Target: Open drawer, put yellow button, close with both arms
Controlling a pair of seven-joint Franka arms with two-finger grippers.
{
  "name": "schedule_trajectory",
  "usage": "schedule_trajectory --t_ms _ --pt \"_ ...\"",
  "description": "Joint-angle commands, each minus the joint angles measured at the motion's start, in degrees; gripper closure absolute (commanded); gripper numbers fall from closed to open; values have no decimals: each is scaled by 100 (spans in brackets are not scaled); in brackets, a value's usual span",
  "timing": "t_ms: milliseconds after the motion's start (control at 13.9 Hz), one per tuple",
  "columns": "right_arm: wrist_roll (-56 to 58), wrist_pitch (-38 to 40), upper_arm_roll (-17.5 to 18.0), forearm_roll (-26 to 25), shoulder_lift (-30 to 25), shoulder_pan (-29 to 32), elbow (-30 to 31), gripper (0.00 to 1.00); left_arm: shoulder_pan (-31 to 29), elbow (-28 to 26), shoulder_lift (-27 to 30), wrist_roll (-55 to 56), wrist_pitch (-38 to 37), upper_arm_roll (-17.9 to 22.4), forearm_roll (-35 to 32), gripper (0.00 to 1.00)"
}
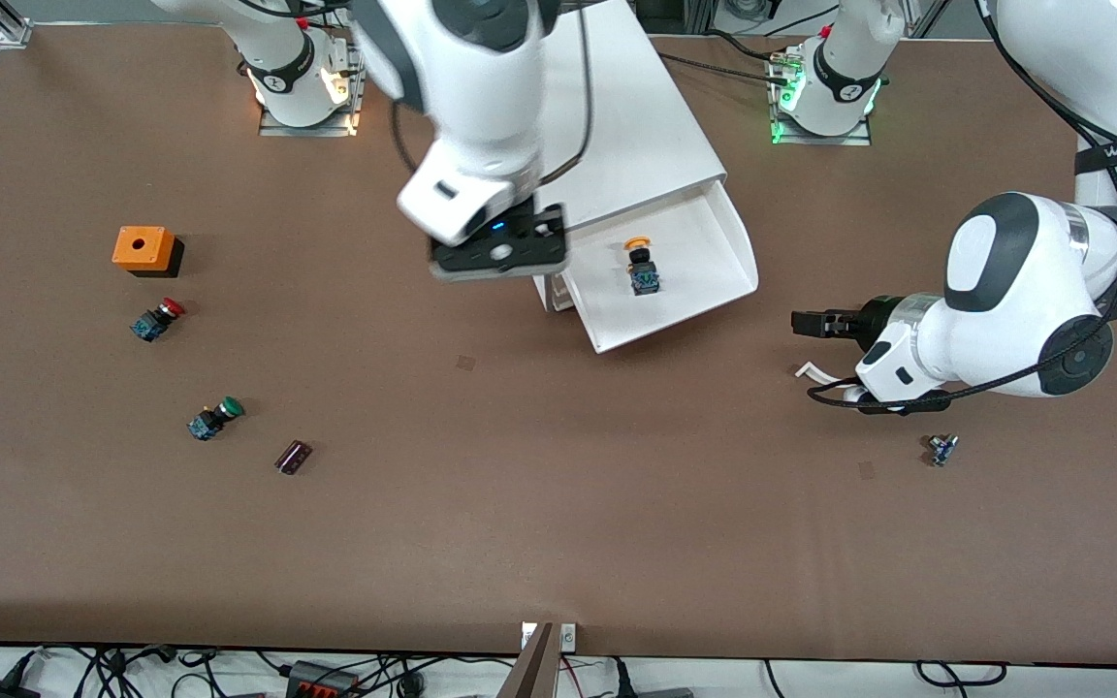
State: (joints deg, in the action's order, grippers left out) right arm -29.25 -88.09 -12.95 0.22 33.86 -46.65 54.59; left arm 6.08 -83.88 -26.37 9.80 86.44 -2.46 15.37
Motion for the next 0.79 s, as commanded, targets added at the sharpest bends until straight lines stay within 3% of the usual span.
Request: schedule_trajectory --t_ms 0,215,502,717 --pt "481 275 11 13 -125 707 52 0 34 82 1 40 -65 -27 -323 0" --pt "621 301 20 250 -248 1638 86 0 -1 285 -183 -4 -57 -27 -359 0" --pt "1973 688 20 514 -266 2553 96 0 -37 706 -685 -40 -48 8 -377 0" --pt "2002 671 29 532 -449 3055 226 0 7 524 -580 327 670 -27 -403 0"
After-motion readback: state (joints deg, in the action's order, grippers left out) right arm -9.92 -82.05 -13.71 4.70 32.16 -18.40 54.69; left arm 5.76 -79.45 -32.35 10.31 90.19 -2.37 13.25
